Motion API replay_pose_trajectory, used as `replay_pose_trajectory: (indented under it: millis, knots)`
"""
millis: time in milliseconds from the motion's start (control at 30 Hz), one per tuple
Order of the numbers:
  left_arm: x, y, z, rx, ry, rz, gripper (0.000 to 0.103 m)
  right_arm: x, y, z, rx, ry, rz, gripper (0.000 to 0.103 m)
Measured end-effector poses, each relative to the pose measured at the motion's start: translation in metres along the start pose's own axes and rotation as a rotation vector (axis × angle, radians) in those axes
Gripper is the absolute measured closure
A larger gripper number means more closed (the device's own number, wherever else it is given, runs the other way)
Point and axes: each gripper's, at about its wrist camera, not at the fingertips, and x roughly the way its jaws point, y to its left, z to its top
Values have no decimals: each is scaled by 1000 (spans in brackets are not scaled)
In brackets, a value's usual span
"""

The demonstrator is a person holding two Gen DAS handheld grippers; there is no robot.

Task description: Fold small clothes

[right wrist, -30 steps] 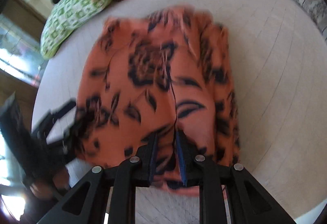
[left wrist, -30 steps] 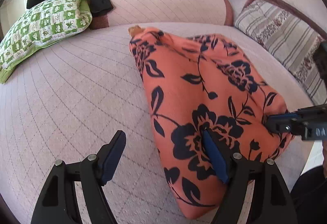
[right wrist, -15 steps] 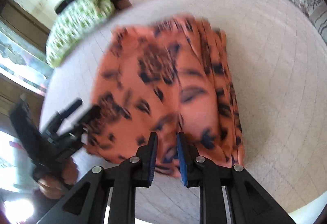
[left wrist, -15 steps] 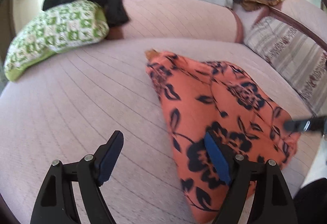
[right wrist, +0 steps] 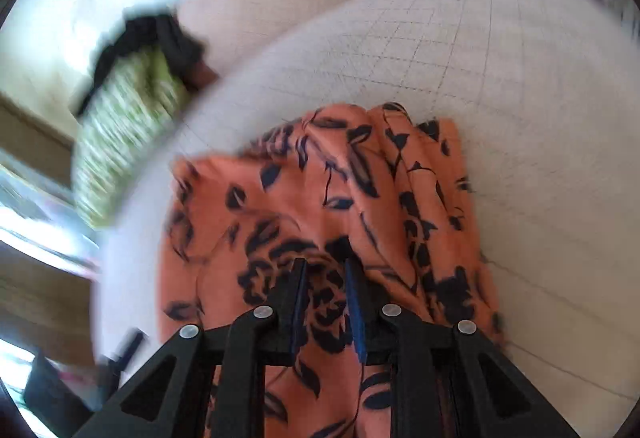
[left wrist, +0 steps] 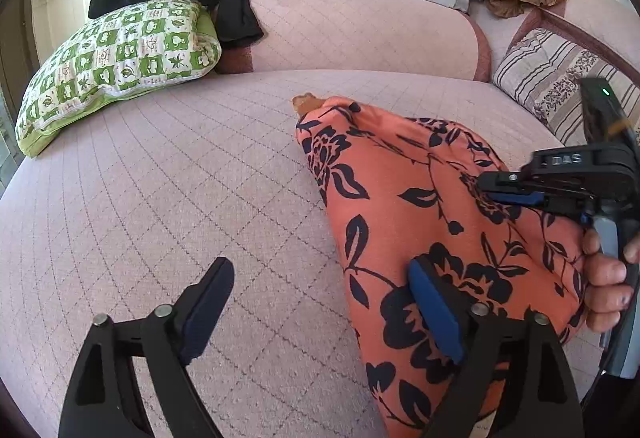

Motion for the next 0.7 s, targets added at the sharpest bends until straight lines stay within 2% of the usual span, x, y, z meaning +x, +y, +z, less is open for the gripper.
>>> replay_pose_trajectory:
  millis: [33, 67, 433, 700]
  knots:
    - [1, 0, 0, -2, 1, 0, 11, -2, -9, -2, 28, -23, 54, 81]
    - [2, -1, 0, -3, 3, 0, 11, -4, -11, -1, 29, -20, 70, 81]
    - [14, -12, 0, -4, 6, 33, 1, -7, -25, 1, 31, 4, 111, 80]
    - [22, -13, 1, -23, 19, 24, 0, -6, -30, 1, 46, 23, 163, 80]
